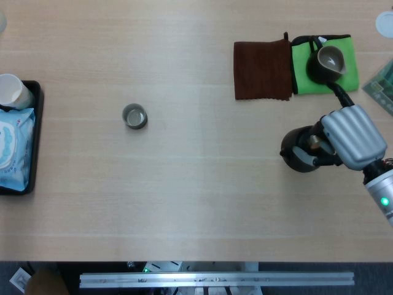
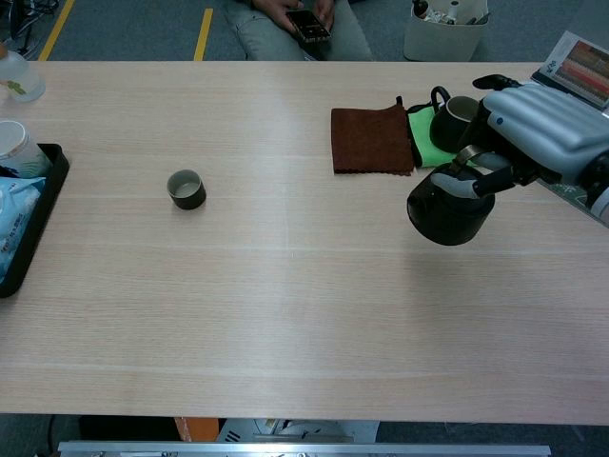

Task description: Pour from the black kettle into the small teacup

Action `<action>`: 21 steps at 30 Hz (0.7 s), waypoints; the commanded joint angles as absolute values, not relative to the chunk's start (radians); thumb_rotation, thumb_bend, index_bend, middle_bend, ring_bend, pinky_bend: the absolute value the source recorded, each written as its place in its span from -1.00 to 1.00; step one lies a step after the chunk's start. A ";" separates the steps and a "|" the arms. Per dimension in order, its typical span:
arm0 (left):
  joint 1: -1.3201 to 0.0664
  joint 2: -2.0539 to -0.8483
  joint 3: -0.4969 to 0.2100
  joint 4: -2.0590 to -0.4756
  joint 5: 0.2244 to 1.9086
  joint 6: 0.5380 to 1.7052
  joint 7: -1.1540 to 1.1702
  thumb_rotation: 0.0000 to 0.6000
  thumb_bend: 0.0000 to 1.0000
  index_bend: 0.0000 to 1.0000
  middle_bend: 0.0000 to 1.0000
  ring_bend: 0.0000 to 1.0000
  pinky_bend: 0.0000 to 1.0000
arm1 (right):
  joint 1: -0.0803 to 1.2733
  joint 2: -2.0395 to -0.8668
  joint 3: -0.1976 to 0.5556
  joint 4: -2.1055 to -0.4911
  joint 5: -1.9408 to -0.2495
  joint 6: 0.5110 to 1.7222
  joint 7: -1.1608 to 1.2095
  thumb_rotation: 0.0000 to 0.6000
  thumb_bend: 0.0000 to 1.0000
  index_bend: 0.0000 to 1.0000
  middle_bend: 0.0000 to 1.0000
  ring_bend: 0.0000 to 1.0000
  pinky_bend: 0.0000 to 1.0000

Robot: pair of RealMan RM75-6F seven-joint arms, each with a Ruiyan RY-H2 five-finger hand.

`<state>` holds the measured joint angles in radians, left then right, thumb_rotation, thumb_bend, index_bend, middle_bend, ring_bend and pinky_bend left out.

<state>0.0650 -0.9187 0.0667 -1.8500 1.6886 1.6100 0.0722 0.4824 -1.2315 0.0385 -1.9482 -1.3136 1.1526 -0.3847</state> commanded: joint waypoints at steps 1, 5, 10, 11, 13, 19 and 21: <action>0.064 -0.921 0.066 -1.850 1.690 1.611 0.072 1.00 -0.41 -0.72 -0.87 -0.98 -0.92 | 0.477 -1.229 0.044 -1.951 -1.318 1.163 -0.381 0.33 -0.48 1.00 0.98 0.86 -0.95; 0.063 -0.925 0.063 -1.847 1.695 1.616 0.072 1.00 -0.41 -0.72 -0.86 -0.98 -0.92 | 0.470 -1.223 0.047 -1.949 -1.326 1.178 -0.388 0.48 -0.47 1.00 0.98 0.86 -0.94; 0.063 -0.928 0.061 -1.844 1.697 1.620 0.071 1.00 -0.41 -0.72 -0.86 -0.98 -0.92 | 0.460 -1.219 0.048 -1.949 -1.334 1.192 -0.398 0.64 -0.33 1.00 0.98 0.86 -0.92; 0.062 -0.928 0.061 -1.844 1.698 1.620 0.071 1.00 -0.41 -0.72 -0.86 -0.98 -0.92 | 0.458 -1.217 0.048 -1.948 -1.339 1.197 -0.403 0.68 -0.27 1.00 0.98 0.86 -0.92; 0.061 -0.929 0.061 -1.844 1.700 1.619 0.072 1.00 -0.41 -0.72 -0.86 -0.98 -0.92 | 0.453 -1.215 0.048 -1.950 -1.344 1.203 -0.398 0.73 -0.22 1.00 0.98 0.86 -0.91; 0.046 -0.931 0.057 -1.840 1.697 1.598 0.080 1.00 -0.41 -0.72 -0.85 -0.98 -0.92 | 0.438 -1.200 0.051 -1.954 -1.356 1.219 -0.380 0.74 -0.24 1.00 0.98 0.86 -0.91; 0.034 -0.929 0.056 -1.844 1.698 1.579 0.083 1.00 -0.41 -0.72 -0.85 -0.98 -0.92 | 0.434 -1.196 0.053 -1.955 -1.362 1.226 -0.374 0.74 -0.25 1.00 0.98 0.86 -0.91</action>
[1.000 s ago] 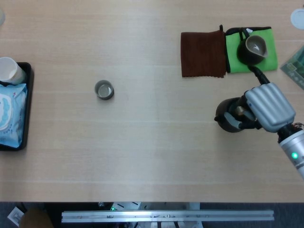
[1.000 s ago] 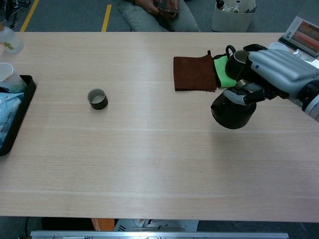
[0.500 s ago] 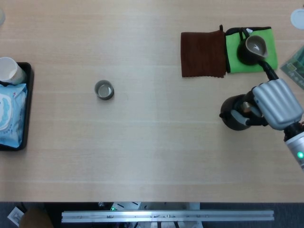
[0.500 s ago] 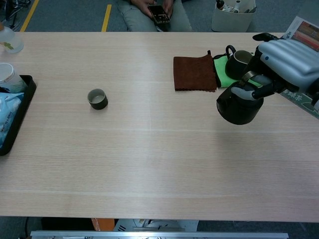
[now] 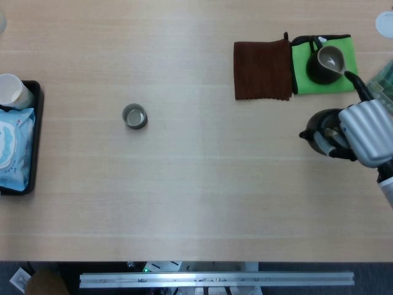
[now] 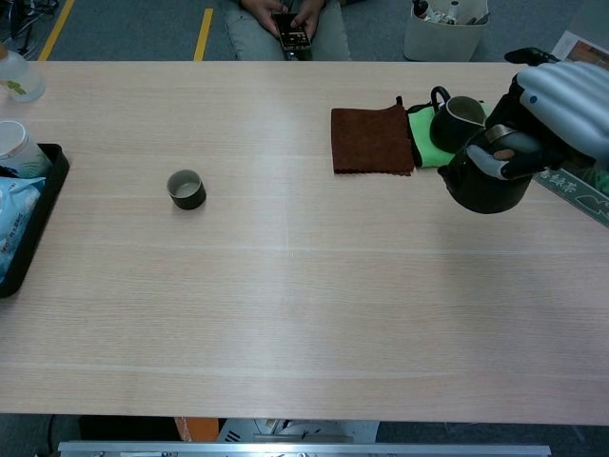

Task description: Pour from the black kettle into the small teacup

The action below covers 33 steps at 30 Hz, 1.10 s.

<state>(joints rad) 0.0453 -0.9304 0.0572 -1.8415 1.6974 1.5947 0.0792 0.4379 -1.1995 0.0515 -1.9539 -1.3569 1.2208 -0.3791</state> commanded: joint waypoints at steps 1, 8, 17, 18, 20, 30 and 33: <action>0.028 -0.928 0.055 -1.845 1.700 1.570 0.085 1.00 -0.41 -0.72 -0.85 -0.98 -0.92 | 0.432 -1.195 0.053 -1.955 -1.364 1.227 -0.372 0.74 -0.25 1.00 0.98 0.86 -0.91; -0.030 -0.934 0.050 -1.855 1.712 1.485 0.113 1.00 -0.41 -0.72 -0.85 -0.98 -0.92 | 0.421 -1.197 0.060 -1.949 -1.367 1.238 -0.355 0.74 -0.28 1.00 0.98 0.86 -0.91; -0.137 -0.958 0.022 -1.879 1.694 1.338 0.155 1.00 -0.41 -0.72 -0.85 -0.98 -0.92 | 0.415 -1.200 0.071 -1.954 -1.371 1.242 -0.341 0.74 -0.41 1.00 0.98 0.86 -0.91; -0.153 -0.961 0.017 -1.885 1.683 1.315 0.157 1.00 -0.41 -0.73 -0.85 -0.98 -0.92 | 0.415 -1.200 0.075 -1.956 -1.368 1.242 -0.340 0.74 -0.41 1.00 0.98 0.86 -0.91; -0.184 -0.970 0.004 -1.893 1.660 1.273 0.161 1.00 -0.41 -0.74 -0.85 -0.98 -0.92 | 0.416 -1.199 0.081 -1.961 -1.364 1.242 -0.343 0.74 -0.41 1.00 0.98 0.86 -0.91; -0.321 -1.036 -0.056 -1.910 1.530 1.096 0.156 1.00 -0.41 -0.74 -0.81 -0.95 -0.92 | 0.429 -1.183 0.127 -2.005 -1.322 1.248 -0.371 0.74 -0.41 1.00 0.98 0.86 -0.91; -0.360 -1.063 -0.072 -1.908 1.494 1.052 0.165 1.00 -0.41 -0.74 -0.80 -0.94 -0.92 | 0.435 -1.176 0.141 -2.014 -1.306 1.248 -0.383 0.73 -0.41 1.00 0.98 0.86 -0.91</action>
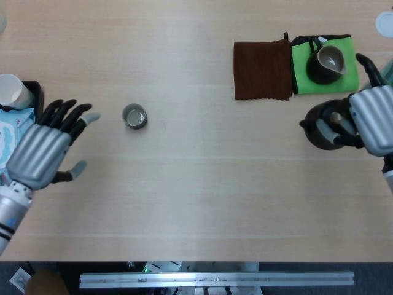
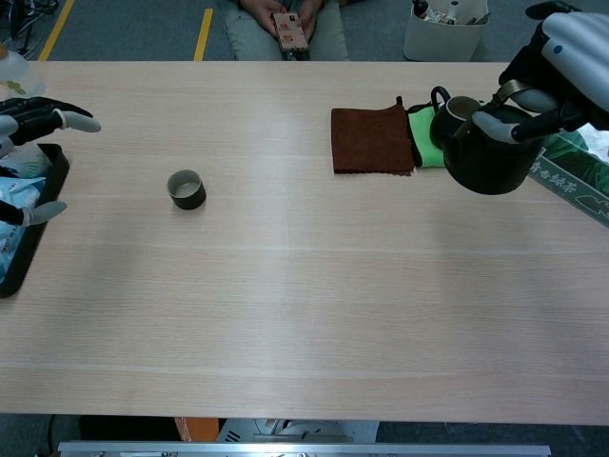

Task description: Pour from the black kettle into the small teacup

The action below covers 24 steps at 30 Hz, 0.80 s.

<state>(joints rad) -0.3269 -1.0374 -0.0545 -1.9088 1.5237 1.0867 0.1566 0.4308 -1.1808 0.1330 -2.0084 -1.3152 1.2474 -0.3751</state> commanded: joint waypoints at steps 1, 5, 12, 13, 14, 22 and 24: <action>-0.371 -1.071 -0.075 -1.906 1.485 1.040 0.173 1.00 -0.41 -0.74 -0.80 -0.94 -0.92 | 0.437 -1.175 0.145 -2.017 -1.301 1.247 -0.386 0.74 -0.41 1.00 0.98 0.86 -0.91; -0.419 -1.117 -0.086 -1.896 1.433 0.983 0.200 1.00 -0.41 -0.74 -0.79 -0.94 -0.92 | 0.444 -1.167 0.158 -2.027 -1.281 1.245 -0.395 0.74 -0.42 1.00 0.98 0.86 -0.91; -0.490 -1.236 -0.099 -1.813 1.353 0.924 0.274 1.00 -0.41 -0.74 -0.80 -0.94 -0.92 | 0.451 -1.162 0.165 -2.033 -1.260 1.242 -0.407 0.74 -0.42 1.00 0.98 0.86 -0.91; -0.499 -1.253 -0.102 -1.798 1.336 0.919 0.286 1.00 -0.41 -0.74 -0.80 -0.94 -0.92 | 0.452 -1.162 0.166 -2.035 -1.259 1.242 -0.409 0.74 -0.42 1.00 0.98 0.86 -0.91; -0.508 -1.270 -0.106 -1.783 1.317 0.913 0.299 1.00 -0.41 -0.74 -0.80 -0.94 -0.92 | 0.452 -1.161 0.166 -2.036 -1.257 1.242 -0.410 0.74 -0.42 1.00 0.98 0.86 -0.91; -0.589 -1.384 -0.125 -1.657 1.108 0.869 0.453 1.00 -0.41 -0.74 -0.82 -0.94 -0.92 | 0.458 -1.159 0.167 -2.044 -1.246 1.242 -0.424 0.74 -0.42 1.00 0.98 0.86 -0.91; -0.611 -1.409 -0.129 -1.624 1.051 0.863 0.491 1.00 -0.41 -0.74 -0.83 -0.94 -0.92 | 0.461 -1.159 0.168 -2.044 -1.242 1.240 -0.428 0.74 -0.42 1.00 0.98 0.86 -0.91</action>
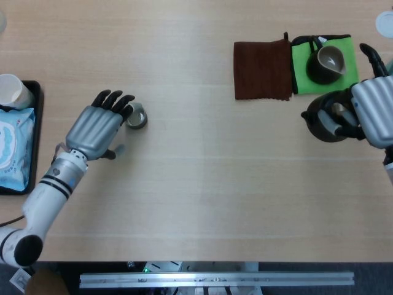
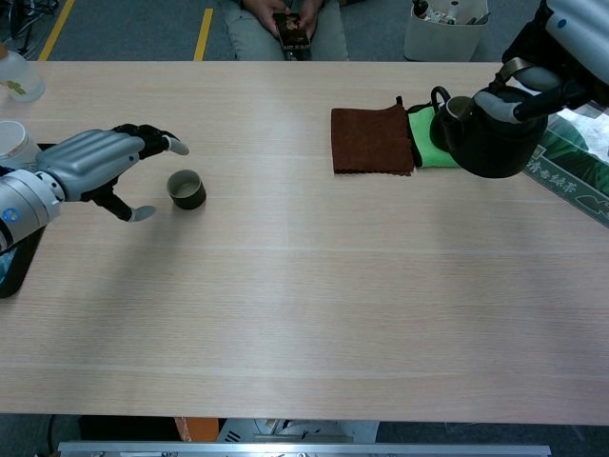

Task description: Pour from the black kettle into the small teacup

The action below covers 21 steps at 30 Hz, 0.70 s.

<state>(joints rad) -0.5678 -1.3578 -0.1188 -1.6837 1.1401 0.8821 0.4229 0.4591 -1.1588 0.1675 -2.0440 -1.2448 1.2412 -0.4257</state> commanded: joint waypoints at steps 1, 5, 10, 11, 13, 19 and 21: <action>-0.620 -1.420 -0.130 -1.609 1.026 0.862 0.506 1.00 -0.41 -0.74 -0.84 -0.94 -0.92 | 0.462 -1.160 0.169 -2.045 -1.241 1.239 -0.428 0.74 -0.42 1.00 0.98 0.86 -0.91; -0.658 -1.460 -0.136 -1.557 0.919 0.856 0.560 1.00 -0.41 -0.72 -0.85 -0.94 -0.92 | 0.468 -1.163 0.170 -2.046 -1.235 1.235 -0.434 0.74 -0.42 1.00 0.98 0.86 -0.91; -0.696 -1.501 -0.134 -1.509 0.833 0.861 0.601 1.00 -0.41 -0.62 -0.85 -0.94 -0.92 | 0.473 -1.163 0.172 -2.046 -1.233 1.234 -0.432 0.74 -0.42 1.00 0.98 0.86 -0.91; -0.704 -1.510 -0.132 -1.500 0.821 0.863 0.608 1.00 -0.41 -0.61 -0.85 -0.94 -0.92 | 0.473 -1.162 0.171 -2.045 -1.233 1.233 -0.431 0.74 -0.42 1.00 0.98 0.86 -0.91; -0.714 -1.521 -0.127 -1.487 0.806 0.866 0.620 1.00 -0.41 -0.61 -0.85 -0.94 -0.92 | 0.474 -1.160 0.171 -2.044 -1.233 1.233 -0.429 0.74 -0.42 1.00 0.98 0.86 -0.91; -0.745 -1.552 -0.120 -1.451 0.739 0.870 0.651 1.00 -0.41 -0.60 -0.85 -0.94 -0.92 | 0.475 -1.155 0.169 -2.041 -1.237 1.231 -0.417 0.74 -0.42 1.00 0.98 0.86 -0.91; -0.755 -1.559 -0.118 -1.444 0.718 0.870 0.658 1.00 -0.41 -0.59 -0.85 -0.94 -0.92 | 0.474 -1.153 0.168 -2.040 -1.238 1.230 -0.411 0.74 -0.42 1.00 0.98 0.86 -0.91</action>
